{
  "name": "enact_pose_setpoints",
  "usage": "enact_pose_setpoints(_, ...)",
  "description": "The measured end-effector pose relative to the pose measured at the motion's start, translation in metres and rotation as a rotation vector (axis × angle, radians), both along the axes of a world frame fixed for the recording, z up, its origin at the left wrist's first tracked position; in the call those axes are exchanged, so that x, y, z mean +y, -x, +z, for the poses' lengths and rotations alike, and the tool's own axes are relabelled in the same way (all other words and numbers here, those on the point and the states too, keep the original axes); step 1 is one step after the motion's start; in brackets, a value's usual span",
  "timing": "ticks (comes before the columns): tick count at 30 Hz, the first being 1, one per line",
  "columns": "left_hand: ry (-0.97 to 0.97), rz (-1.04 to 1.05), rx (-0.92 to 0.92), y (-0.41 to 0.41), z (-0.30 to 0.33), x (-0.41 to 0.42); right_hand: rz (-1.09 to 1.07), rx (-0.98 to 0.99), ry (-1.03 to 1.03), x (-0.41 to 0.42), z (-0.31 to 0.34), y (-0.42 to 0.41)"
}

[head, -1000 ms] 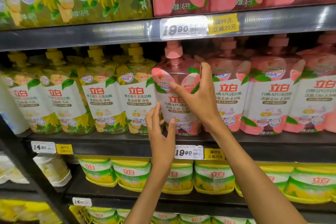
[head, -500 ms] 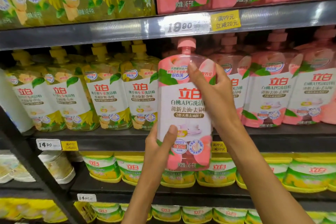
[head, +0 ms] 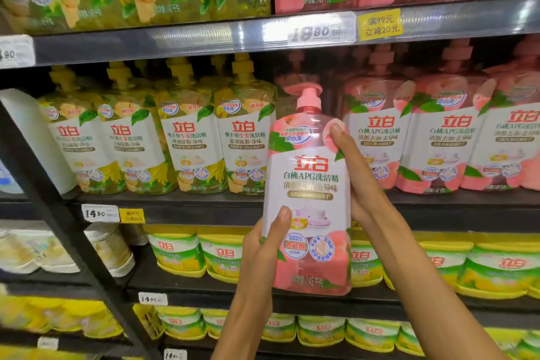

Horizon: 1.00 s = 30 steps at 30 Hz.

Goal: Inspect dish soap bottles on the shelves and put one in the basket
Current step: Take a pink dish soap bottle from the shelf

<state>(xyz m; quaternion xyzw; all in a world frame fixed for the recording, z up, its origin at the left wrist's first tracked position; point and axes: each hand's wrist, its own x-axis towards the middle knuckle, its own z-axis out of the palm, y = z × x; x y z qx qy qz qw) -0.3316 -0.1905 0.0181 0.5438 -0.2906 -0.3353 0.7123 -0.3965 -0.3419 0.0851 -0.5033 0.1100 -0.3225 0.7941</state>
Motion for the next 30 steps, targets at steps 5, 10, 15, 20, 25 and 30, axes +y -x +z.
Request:
enact_pose_setpoints(5,-0.042,-0.106,0.019,-0.002,-0.004,0.000,-0.049,-0.004,0.029,0.004,0.005,0.004)
enact_pose_setpoints(10,-0.038,-0.213,-0.047,-0.014,-0.009,-0.001,-0.259,0.008,0.215,0.020,0.012,0.013)
enact_pose_setpoints(15,0.050,-0.065,-0.008,-0.006,-0.016,-0.014,-0.384,0.057,0.378,0.035,0.013,0.018)
enact_pose_setpoints(20,0.126,-0.005,0.091,-0.012,-0.011,-0.026,-0.315,0.066,0.456,0.033,0.018,0.024)
enact_pose_setpoints(25,0.246,-0.206,0.267,-0.022,-0.006,-0.023,-0.268,0.021,0.442,0.028,0.015,0.027)
enact_pose_setpoints(30,0.194,-0.289,0.341,-0.014,-0.012,-0.025,0.041,-0.108,0.228,0.026,0.002,0.016)
